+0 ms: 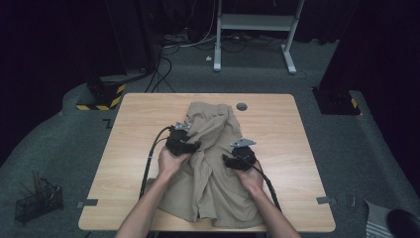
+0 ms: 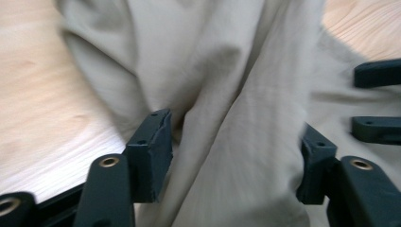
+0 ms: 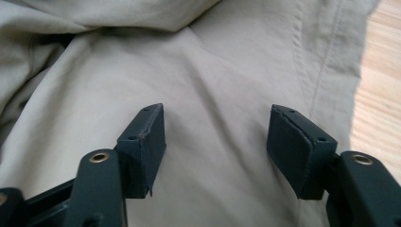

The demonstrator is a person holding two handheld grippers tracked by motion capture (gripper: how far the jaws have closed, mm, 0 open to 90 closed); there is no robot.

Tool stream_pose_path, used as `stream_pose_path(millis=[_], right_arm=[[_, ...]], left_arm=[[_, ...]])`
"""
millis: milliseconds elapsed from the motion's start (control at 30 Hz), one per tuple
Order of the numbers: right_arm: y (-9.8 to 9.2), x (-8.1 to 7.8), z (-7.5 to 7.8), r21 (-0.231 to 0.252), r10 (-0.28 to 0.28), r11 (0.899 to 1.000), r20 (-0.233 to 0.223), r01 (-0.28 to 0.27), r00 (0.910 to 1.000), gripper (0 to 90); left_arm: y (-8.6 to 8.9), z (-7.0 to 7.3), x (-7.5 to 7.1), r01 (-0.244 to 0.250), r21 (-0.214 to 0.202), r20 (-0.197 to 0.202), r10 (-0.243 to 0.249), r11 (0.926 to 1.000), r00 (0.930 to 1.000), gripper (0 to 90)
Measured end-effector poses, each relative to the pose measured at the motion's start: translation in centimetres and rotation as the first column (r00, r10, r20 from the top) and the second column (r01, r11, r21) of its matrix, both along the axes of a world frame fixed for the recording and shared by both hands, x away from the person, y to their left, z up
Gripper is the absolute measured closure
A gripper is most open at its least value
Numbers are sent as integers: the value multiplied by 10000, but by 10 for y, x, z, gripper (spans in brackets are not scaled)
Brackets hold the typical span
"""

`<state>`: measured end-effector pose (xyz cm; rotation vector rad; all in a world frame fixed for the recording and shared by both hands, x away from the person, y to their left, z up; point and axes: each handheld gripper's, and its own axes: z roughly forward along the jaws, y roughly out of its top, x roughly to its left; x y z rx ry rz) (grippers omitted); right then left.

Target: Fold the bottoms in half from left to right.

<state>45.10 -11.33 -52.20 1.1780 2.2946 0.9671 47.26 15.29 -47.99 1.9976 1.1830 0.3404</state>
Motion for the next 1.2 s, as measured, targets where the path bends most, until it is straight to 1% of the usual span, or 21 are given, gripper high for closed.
stream_pose_path(millis=[100, 167, 200, 233, 300, 367, 400, 467, 533, 633, 700, 767, 800, 867, 900, 967, 1000, 1067, 1100, 1167, 1200], right_arm=[[-7, -12, 4, 448, 67, 9990, 81, -71, 9999, 385], [-12, -21, 9, 482, 229, 9986, 177, -237, 9996, 389], [-14, -25, 10, 509, 272, 9983, 180, -281, 9995, 390], [-17, -30, 11, 503, 341, 9981, 120, -347, 9993, 390], [-20, -37, 10, 372, 517, 9980, 118, -521, 9986, 393], [-20, -43, 7, 232, 646, 9976, 35, -646, 9979, 393], [-20, -45, 5, 127, 720, 9973, 31, -720, 9974, 395], [-17, -46, 0, -116, 769, 9970, 24, -769, 9970, 391], [-15, -45, -1, -14, 689, 9976, 91, -689, 9976, 398], [-10, -39, -2, -25, 624, 9981, 162, -623, 9979, 397], [-5, -32, -2, -8, 461, 9989, 152, -460, 9988, 397], [0, -21, -2, -11, 232, 9997, 148, -232, 9996, 397], [2, -16, -2, 19, 86, 10000, 150, -87, 9999, 397], [7, -8, -2, 28, -140, 9999, 131, 140, 9998, 398], [9, -5, -2, 21, -226, 9997, 134, 225, 9997, 398], [11, -4, -2, -8, -317, 9995, 171, 317, 9994, 398], [11, -4, -2, -19, -295, 9996, 196, 295, 9994, 398], [11, -4, -2, 7, -332, 9995, 167, 331, 9993, 398], [11, -4, -2, 12, -336, 9994, 161, 336, 9993, 399], [11, -5, -2, -2, -345, 9994, 166, 345, 9993, 399], [11, -5, -2, 1, -348, 9994, 161, 348, 9993, 399]], left_arm=[[16, 17, -20, 276, -240, 191, -272, 9993, 9994, 362], [24, 21, -31, 387, -306, 196, -381, 9988, 9991, 341], [29, 22, -40, 502, -366, 149, -497, 9981, 9987, 326], [32, 21, -47, 590, -418, 154, -584, 9974, 9982, 315], [34, 17, -59, 763, -300, 43, -762, 9966, 9971, 301], [33, 10, -66, 922, -175, -147, -924, 9956, 9956, 295], [31, 6, -67, 979, 6, -256, -978, 9952, 9949, 297], [27, -3, -65, 920, 376, -381, -905, 9951, 9952, 332], [22, -12, -59, 618, 689, -463, -587, 9957, 9972, 430], [18, -24, -38, 211, 1147, -466, -158, 9932, 9988, 537], [18, -30, -20, -70, 1086, -641, 140, 9941, 9978, 599], [23, -28, -5, -447, 916, -760, 518, 9948, 9958, 659], [26, -24, 2, -593, 866, -787, 662, 9945, 9947, 702], [31, -13, 5, -776, 734, -692, 827, 9943, 9942, 794], [34, -4, 3, -777, 514, -622, 808, 9957, 9948, 831], [39, 16, -7, -635, -88, -325, 632, 9979, 9975, 856], [41, 25, -13, -503, -374, -221, 495, 9980, 9985, 861], [39, 39, -24, -180, -562, -67, 176, 9983, 9998, 864], [33, 48, -30, 193, -645, 43, -190, 9977, 9998, 864], [24, 54, -33, 590, -865, 31, -590, 9945, 9983, 863], [17, 55, -33, 753, -1082, -18, -760, 9913, 9971, 860]])
